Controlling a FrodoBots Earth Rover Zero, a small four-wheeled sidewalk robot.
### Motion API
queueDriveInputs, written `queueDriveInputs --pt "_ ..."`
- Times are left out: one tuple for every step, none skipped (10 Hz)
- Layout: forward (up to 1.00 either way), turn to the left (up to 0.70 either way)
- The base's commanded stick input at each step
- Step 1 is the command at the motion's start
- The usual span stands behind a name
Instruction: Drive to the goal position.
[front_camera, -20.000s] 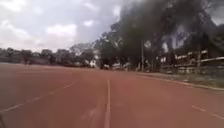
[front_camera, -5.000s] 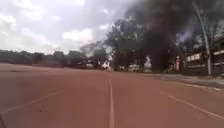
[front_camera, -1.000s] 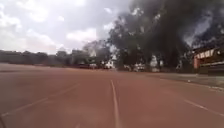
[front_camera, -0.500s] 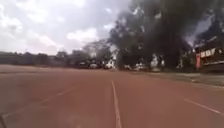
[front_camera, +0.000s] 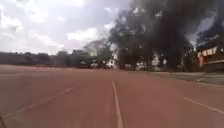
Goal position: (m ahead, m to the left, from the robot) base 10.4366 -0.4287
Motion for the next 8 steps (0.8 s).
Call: queueDriveInputs --pt "0.70 0.00" --pt "0.70 0.00" --pt "0.70 0.00" --pt "0.70 0.00" --pt "0.70 0.00" --pt "0.70 0.00" --pt "0.70 0.00" --pt "0.70 0.00"
